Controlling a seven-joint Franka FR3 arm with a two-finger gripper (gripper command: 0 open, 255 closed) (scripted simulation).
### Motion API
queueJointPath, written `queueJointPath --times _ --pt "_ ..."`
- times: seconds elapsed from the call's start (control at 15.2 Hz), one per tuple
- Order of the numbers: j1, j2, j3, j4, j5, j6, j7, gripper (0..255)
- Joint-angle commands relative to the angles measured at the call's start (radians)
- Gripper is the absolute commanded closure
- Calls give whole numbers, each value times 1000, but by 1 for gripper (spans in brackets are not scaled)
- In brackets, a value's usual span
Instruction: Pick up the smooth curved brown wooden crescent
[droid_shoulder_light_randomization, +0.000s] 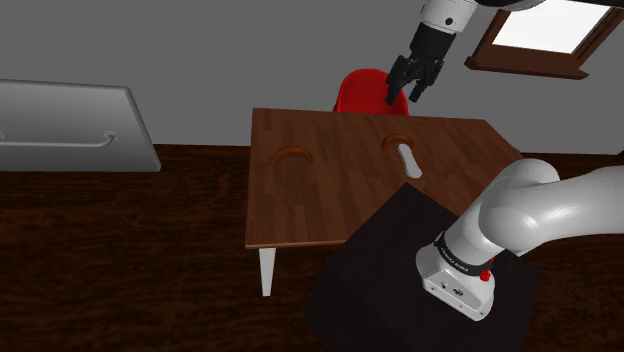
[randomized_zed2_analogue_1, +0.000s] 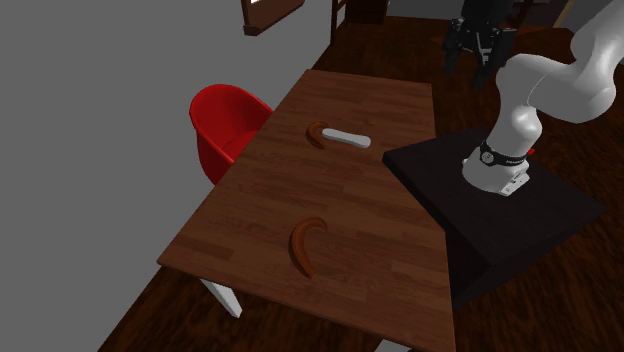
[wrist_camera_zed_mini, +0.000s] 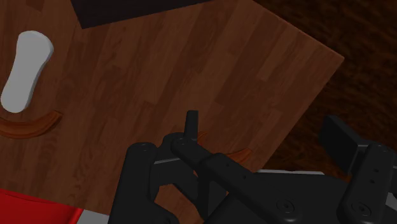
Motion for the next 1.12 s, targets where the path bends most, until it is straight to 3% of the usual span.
queueJointPath --times 0.0,0.53,1.06 --pt "0 0 0 0 0 0 0 0" --pt "-4 246 10 -40 3 268 24 0" --pt "-7 549 12 12 9 502 46 0"
